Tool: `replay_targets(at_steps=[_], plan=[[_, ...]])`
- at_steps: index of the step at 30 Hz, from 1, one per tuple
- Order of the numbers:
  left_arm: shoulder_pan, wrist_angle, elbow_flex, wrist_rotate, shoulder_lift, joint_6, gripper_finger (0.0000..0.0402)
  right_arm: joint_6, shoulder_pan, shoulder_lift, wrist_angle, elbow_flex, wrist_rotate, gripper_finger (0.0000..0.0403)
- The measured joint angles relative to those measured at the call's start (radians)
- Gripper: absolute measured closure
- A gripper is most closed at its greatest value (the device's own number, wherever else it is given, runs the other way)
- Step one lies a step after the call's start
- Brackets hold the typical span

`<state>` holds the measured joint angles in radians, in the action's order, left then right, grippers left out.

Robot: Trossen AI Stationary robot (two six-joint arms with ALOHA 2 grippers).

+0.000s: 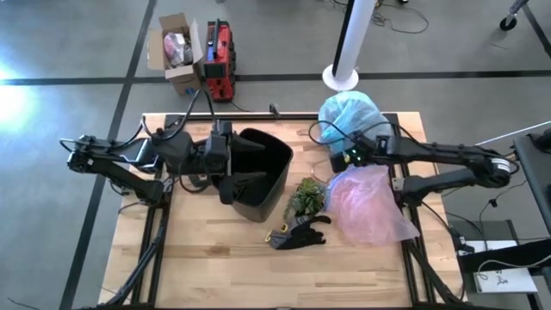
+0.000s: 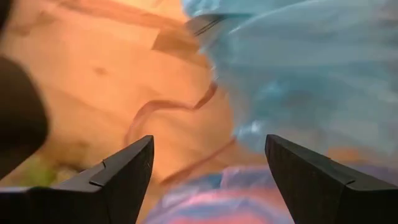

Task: Place trash/remove bag and relplace
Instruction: Insert the trash bag into the trash bin

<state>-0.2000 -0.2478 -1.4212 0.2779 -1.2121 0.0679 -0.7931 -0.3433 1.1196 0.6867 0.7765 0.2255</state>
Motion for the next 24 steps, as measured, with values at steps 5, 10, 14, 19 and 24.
replay_targets(at_steps=[5,10,14,19,24], plan=[[-0.009,0.004,-0.007,0.000,0.000,0.004,0.0091,-0.017,0.088,-0.098,0.049,0.000,-0.009,0.0114],[-0.010,0.024,-0.007,0.000,-0.004,-0.001,0.0091,-0.053,0.120,-0.172,0.210,0.031,-0.044,0.0119],[-0.010,0.045,-0.007,0.000,-0.004,-0.004,0.0091,-0.133,0.149,-0.214,0.375,0.080,-0.043,0.0128],[-0.015,0.045,-0.007,0.000,0.000,0.010,0.0091,-0.307,0.224,-0.230,0.507,0.114,-0.050,0.0142],[-0.029,-0.045,-0.007,-0.001,0.023,0.061,0.0091,-0.491,0.323,-0.204,0.531,0.110,-0.063,0.0149]])
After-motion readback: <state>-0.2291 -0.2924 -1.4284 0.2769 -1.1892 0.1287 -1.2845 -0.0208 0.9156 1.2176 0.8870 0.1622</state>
